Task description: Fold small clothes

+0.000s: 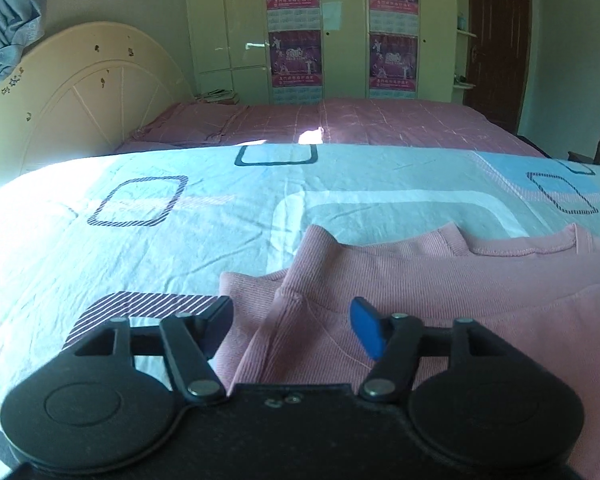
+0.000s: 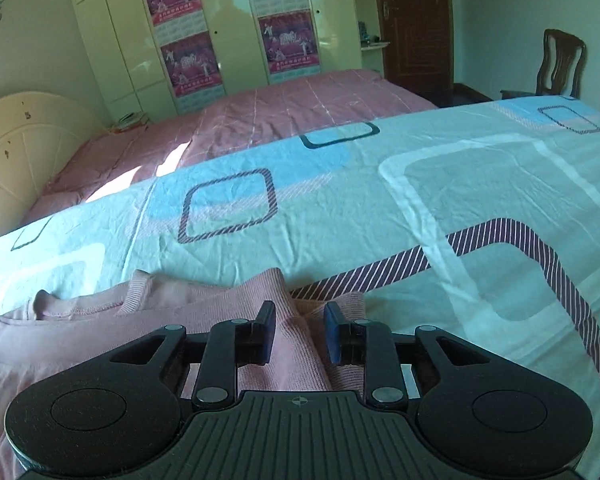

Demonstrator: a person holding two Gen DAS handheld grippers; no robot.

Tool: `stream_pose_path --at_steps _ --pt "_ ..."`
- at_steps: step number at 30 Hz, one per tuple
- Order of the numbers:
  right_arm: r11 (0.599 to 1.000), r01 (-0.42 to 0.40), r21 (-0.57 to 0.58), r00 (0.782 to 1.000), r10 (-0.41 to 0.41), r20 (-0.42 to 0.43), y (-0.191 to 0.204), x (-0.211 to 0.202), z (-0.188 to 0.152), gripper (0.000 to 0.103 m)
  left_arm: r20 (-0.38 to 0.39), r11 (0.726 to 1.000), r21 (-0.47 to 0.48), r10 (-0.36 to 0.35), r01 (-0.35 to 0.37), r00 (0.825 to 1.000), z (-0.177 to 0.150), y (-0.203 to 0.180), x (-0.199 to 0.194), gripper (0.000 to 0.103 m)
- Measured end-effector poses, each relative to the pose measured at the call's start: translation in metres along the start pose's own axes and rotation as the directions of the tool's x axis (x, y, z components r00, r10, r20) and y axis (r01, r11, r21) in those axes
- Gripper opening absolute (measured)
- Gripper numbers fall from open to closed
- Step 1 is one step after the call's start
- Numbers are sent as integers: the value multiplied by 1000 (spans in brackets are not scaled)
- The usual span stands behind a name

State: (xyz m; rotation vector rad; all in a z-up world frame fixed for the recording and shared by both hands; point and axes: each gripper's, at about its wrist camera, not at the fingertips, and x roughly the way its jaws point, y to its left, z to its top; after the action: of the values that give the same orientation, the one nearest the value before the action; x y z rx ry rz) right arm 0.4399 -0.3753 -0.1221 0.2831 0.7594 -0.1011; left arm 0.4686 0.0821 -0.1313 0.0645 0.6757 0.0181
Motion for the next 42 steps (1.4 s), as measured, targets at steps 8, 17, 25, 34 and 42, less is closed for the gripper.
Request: stream_pose_path --at_steps 8,17,25,34,42 --pt "982 -147 -121 987 138 -80 65 -10 -27 26 20 988 30 -153 152 988 -11 -31 -44 66" --pt "963 -105 -247 988 72 -136 81 -6 -73 27 -79 988 45 -143 147 987 -51 -37 -36 67" --pt "977 -78 -197 994 61 -91 63 -45 -77 45 -90 990 -8 -142 142 986 -49 -32 -63 65" --pt "954 31 -299 989 -73 -131 40 -55 -113 45 -107 987 7 -157 159 982 -70 -52 -75 71" --pt "911 93 -401 977 -161 -140 33 -67 -115 46 -154 992 31 -119 125 981 -68 -57 -75 75"
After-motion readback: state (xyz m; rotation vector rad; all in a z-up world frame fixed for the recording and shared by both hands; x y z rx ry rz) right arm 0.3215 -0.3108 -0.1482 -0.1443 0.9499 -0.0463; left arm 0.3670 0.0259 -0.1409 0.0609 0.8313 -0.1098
